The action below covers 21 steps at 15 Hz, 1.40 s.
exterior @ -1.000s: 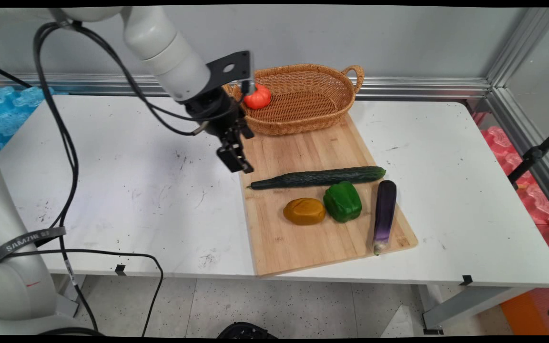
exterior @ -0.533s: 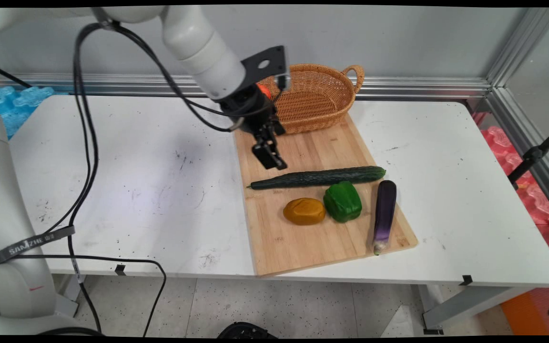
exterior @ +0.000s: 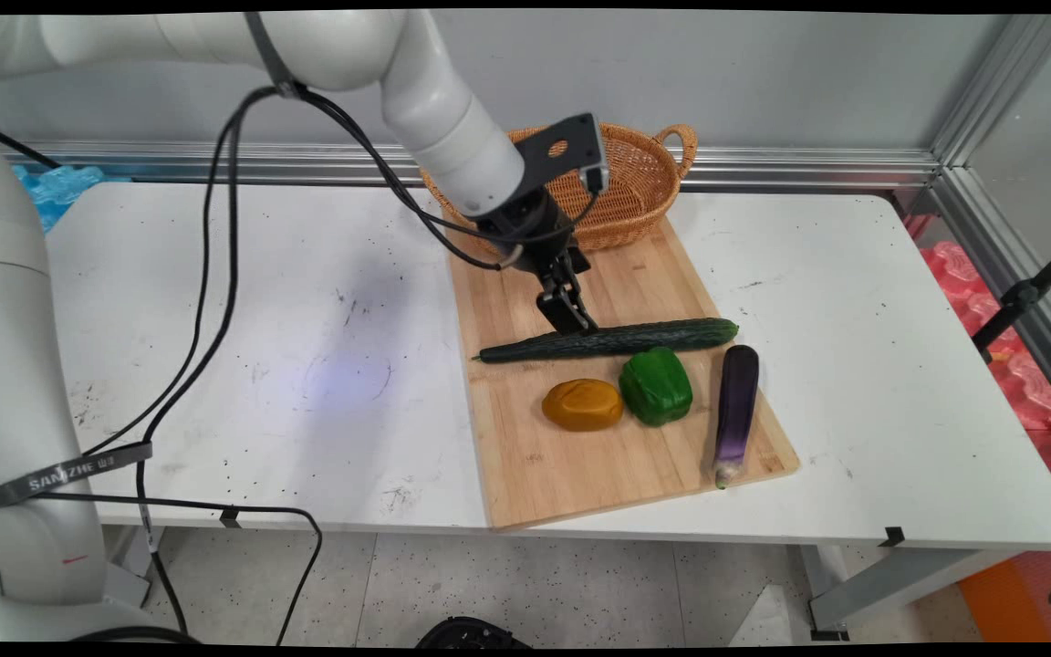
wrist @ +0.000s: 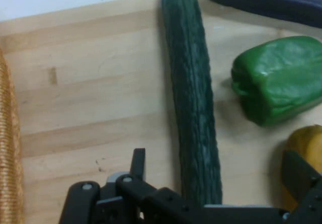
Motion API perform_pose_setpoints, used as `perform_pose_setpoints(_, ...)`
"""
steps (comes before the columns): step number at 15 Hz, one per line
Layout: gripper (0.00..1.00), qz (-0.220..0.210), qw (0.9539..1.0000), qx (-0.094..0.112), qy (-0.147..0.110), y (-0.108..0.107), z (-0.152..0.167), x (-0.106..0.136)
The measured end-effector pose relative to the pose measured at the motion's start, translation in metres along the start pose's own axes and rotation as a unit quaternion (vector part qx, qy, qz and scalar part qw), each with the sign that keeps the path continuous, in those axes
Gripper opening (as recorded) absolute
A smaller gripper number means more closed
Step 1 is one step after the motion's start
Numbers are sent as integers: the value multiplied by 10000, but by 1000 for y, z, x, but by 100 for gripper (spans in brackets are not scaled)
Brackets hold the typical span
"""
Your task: Pick up the cucumber from the cutting board
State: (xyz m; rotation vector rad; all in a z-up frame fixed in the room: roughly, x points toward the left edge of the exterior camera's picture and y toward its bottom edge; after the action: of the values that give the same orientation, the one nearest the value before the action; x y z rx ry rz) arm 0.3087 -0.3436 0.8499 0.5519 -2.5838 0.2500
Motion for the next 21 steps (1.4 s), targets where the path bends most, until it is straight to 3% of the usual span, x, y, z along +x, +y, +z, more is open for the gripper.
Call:
perform_pose_setpoints(11, 100, -130, 9999, -10, 85, -12, 57, -16)
perform_pose_setpoints(21, 100, -304, 9994, -84, 151, -13, 76, -20)
